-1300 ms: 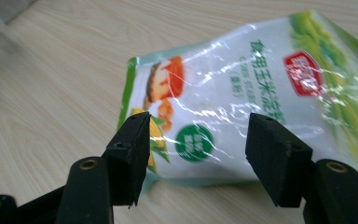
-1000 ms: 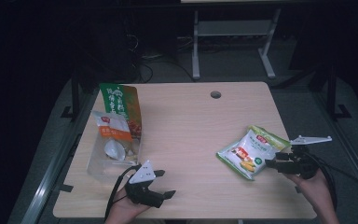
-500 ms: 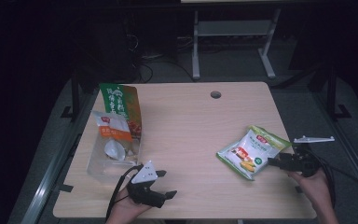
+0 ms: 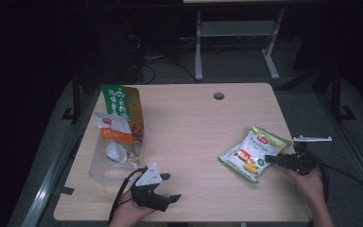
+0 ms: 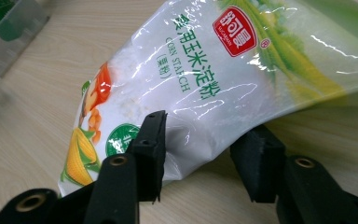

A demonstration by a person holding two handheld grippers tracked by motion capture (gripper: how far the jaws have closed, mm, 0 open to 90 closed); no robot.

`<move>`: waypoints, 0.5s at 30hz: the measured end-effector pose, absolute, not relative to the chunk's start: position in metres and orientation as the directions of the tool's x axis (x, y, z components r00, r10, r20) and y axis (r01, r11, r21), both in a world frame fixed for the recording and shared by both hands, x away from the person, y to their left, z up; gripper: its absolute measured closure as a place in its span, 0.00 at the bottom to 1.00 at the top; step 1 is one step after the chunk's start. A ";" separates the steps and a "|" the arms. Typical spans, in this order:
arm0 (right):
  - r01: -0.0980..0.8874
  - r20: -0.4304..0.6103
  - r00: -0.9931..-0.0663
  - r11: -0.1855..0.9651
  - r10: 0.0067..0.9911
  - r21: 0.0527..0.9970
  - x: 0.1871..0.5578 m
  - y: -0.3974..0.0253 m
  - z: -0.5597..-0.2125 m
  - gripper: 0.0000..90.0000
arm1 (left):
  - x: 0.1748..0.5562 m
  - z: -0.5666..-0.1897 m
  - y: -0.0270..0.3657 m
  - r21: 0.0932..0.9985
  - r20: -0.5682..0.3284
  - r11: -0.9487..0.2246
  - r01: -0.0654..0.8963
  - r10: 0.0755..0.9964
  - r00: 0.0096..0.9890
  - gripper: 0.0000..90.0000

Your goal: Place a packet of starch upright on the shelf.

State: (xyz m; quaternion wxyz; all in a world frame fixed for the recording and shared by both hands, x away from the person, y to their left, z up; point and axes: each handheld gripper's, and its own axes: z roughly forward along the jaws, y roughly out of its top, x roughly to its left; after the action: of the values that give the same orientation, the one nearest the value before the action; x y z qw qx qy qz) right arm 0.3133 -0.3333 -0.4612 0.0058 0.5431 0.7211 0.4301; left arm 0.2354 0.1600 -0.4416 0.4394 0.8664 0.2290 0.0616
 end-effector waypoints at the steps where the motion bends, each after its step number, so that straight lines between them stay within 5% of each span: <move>1: 0.777 0.462 -0.413 0.039 0.785 0.628 0.314 -0.333 -0.461 0.66 | 0.236 -0.442 0.160 0.789 -0.094 -0.510 0.343 0.451 0.888 0.24; 6: 0.758 0.409 -0.441 0.088 0.799 0.646 0.315 -0.323 -0.456 0.86 | 0.236 -0.442 0.159 0.788 -0.095 -0.511 0.344 0.450 0.888 0.25; 15: 0.706 0.325 -0.489 0.148 0.809 0.693 0.308 -0.309 -0.441 0.93 | 0.238 -0.441 0.160 0.794 -0.111 -0.496 0.351 0.451 0.886 0.25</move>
State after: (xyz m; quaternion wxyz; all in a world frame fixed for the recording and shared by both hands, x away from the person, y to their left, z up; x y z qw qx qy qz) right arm 0.3078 -0.3090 -0.4406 0.0620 0.5018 0.7551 0.4174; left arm 0.2375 0.1600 -0.4411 0.4450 0.8631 0.2324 0.0558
